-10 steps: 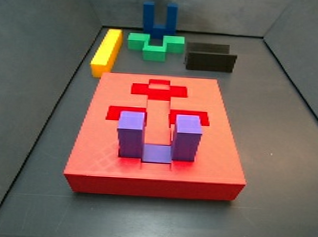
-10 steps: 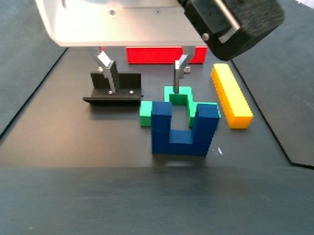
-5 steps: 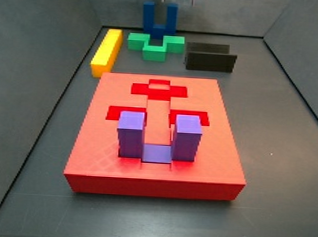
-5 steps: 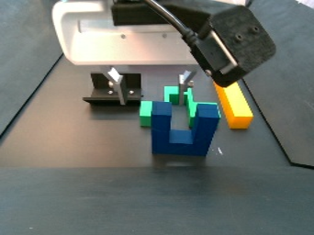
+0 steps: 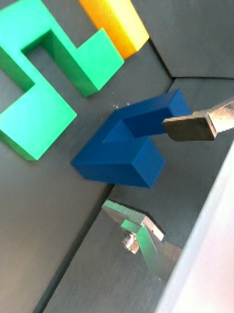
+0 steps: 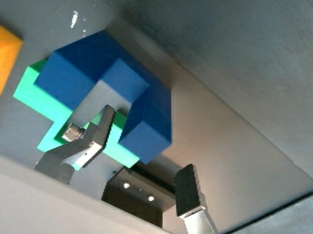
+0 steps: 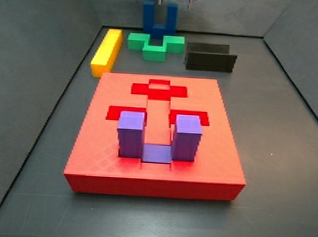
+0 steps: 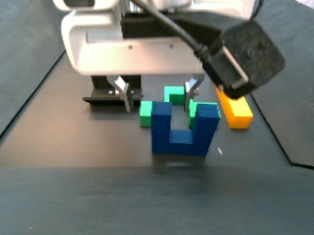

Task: Pick up the blue object. Move up. Move to above the board. Insert the blue object.
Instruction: Pick up the blue object.

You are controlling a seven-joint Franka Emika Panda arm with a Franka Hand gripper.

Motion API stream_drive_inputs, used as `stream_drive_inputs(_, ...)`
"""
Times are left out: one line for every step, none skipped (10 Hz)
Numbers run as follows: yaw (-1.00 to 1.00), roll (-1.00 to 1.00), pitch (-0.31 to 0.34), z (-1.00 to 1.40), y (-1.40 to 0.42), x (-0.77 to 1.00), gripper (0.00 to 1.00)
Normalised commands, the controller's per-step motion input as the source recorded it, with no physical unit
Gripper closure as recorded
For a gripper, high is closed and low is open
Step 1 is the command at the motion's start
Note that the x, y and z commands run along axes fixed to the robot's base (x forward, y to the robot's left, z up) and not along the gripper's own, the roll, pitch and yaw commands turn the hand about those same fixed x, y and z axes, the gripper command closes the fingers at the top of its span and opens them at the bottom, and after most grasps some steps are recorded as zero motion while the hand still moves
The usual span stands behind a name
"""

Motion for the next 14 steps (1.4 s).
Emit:
stream_drive_inputs(0.0,0.0,0.0,-0.3,0.0,-0.03,0.0)
stream_drive_inputs(0.0,0.0,0.0,-0.32,0.0,-0.03,0.0)
stream_drive_inputs(0.0,0.01,0.0,-0.17,0.0,0.0,0.0)
stream_drive_inputs(0.0,0.0,0.0,-0.02,0.0,-0.01,0.0)
stream_drive_inputs(0.0,0.02,0.003,-0.15,0.0,0.0,0.0)
stream_drive_inputs(0.0,0.01,0.007,-0.15,0.02,0.0,0.0)
stream_drive_inputs(0.0,0.0,0.0,0.0,0.0,0.0,0.0)
stream_drive_inputs(0.0,0.0,0.0,0.0,0.0,0.0,1.0)
stream_drive_inputs(0.0,0.0,0.0,0.0,0.0,0.0,1.0)
stream_drive_inputs(0.0,0.0,0.0,0.0,0.0,0.0,1.0)
stream_drive_inputs(0.0,0.0,0.0,0.0,0.0,0.0,1.0)
stream_drive_inputs(0.0,0.0,0.0,0.0,0.0,0.0,1.0)
stream_drive_inputs(0.0,0.0,0.0,0.0,0.0,0.0,1.0)
stream_drive_inputs(0.0,0.0,0.0,0.0,0.0,0.0,1.0)
